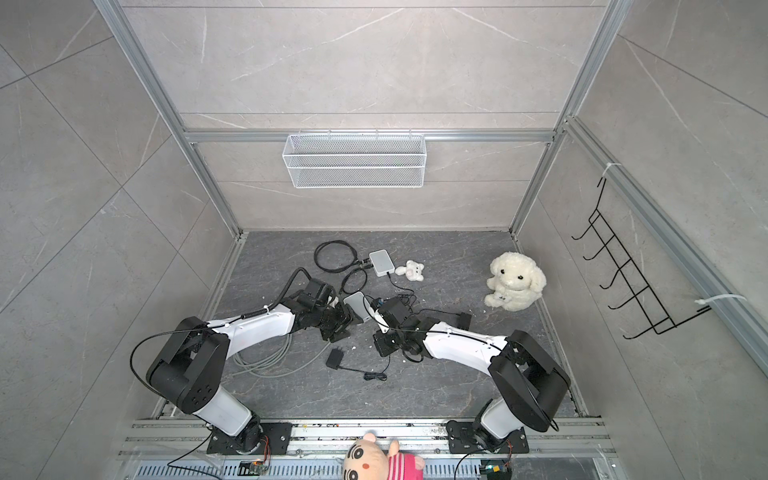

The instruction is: Insert the plug into the switch port

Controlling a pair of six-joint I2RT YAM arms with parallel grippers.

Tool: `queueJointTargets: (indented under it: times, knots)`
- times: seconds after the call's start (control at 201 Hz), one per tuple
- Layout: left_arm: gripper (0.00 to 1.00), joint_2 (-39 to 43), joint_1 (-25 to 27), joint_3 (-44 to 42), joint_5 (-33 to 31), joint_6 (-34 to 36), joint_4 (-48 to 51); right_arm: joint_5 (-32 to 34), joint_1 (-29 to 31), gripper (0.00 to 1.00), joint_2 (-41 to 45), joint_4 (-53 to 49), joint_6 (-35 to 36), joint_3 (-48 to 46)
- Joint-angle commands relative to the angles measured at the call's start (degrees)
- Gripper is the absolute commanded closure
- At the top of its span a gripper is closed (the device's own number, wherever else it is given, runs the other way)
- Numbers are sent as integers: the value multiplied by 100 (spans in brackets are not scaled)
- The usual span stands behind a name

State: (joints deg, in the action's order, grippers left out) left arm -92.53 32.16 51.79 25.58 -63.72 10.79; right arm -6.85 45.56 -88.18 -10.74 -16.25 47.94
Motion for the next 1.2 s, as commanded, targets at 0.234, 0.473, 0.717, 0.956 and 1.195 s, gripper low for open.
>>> queueJointTargets:
  times: [0.234, 0.473, 0.717, 0.956, 1.195]
  knots:
    - [37, 178, -14, 496, -454, 363, 611, 1223, 128, 73, -643, -1880, -1452, 604]
    - [37, 46, -13, 622, -415, 427, 594, 1342, 186, 74, -893, -1923, -1409, 817]
    - [37, 110, -18, 583, -481, 444, 618, 1283, 190, 74, -826, -1906, -1621, 973]
    - [37, 113, -11, 626, -499, 492, 683, 1283, 185, 77, -1247, -1982, -1730, 1325]
    - [37, 177, -26, 648, -528, 609, 822, 1419, 186, 81, -1573, -2284, -1864, 1497]
